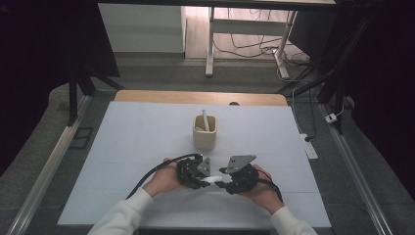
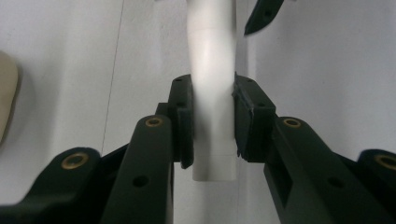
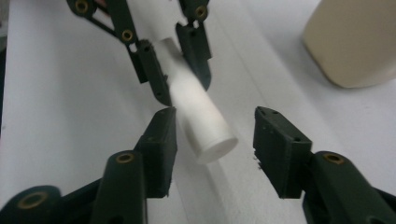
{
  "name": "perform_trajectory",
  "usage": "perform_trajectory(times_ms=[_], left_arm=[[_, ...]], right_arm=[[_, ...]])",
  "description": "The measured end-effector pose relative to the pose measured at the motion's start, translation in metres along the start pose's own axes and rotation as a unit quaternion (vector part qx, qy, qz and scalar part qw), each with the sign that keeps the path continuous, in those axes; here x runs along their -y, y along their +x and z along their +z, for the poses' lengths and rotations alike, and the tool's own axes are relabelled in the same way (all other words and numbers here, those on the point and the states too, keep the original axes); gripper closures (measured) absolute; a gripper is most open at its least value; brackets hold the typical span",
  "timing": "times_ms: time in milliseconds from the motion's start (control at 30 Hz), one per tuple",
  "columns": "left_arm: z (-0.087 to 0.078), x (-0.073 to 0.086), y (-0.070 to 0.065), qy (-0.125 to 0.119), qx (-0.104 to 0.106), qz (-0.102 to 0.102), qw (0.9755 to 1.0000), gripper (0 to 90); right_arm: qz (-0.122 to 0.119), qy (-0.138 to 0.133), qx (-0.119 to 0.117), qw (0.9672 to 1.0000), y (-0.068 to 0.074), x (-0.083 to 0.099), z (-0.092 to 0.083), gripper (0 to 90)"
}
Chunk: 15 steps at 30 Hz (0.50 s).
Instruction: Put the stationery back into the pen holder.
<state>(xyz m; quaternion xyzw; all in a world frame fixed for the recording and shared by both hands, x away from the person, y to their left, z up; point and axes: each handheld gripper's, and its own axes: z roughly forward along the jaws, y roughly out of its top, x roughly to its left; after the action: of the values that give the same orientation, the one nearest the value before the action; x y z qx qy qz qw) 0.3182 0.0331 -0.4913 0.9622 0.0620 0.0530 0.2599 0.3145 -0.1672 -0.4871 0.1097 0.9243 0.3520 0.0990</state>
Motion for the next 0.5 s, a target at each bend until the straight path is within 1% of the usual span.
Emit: perform_trajectory(times_ms=[33,67,100,133,233,267,333,367,400,500], left_arm=[[0.000,-0.001,0.000,-0.001,0.001,0.001,1.0000,70.1],[-0.001,-0.001,0.001,0.008,0.002,0.013,0.9999,70.0],[-0.002,-0.002,0.001,0.011,0.003,0.020,0.9997,70.1],[-0.001,-0.003,0.000,0.010,0.007,0.022,0.9997,70.0],[0.001,-0.004,-0.002,0.017,0.011,0.028,0.9994,70.0],[0.002,-0.004,-0.002,0.021,0.012,0.034,0.9991,70.0],[0.002,-0.004,-0.002,0.025,0.021,0.038,0.9988,70.0],[0.002,-0.003,-0.002,0.023,0.023,0.039,0.9987,70.0],[0.002,-0.003,-0.002,0.023,0.026,0.042,0.9985,70.0],[0.000,-0.003,-0.003,0.021,0.033,0.049,0.9981,70.2]], right_arm=[[-0.003,0.006,-0.002,1.0000,0.001,0.000,0.002,52.2],[-0.008,0.011,-0.005,0.9999,0.001,-0.001,0.004,52.6],[-0.010,0.016,-0.008,0.9998,0.002,-0.001,0.005,53.6],[-0.015,0.020,-0.013,0.9996,0.002,-0.002,0.007,54.8],[-0.035,0.036,-0.016,0.9986,0.006,-0.004,0.011,57.3],[-0.043,0.043,-0.018,0.9980,0.007,-0.004,0.013,58.1],[-0.063,0.059,-0.021,0.9961,0.009,-0.005,0.015,59.5],[-0.068,0.064,-0.022,0.9954,0.010,-0.005,0.016,60.1],[-0.079,0.071,-0.021,0.9942,0.012,-0.005,0.016,60.8],[-0.094,0.079,-0.026,0.9920,0.014,-0.004,0.019,63.3]])
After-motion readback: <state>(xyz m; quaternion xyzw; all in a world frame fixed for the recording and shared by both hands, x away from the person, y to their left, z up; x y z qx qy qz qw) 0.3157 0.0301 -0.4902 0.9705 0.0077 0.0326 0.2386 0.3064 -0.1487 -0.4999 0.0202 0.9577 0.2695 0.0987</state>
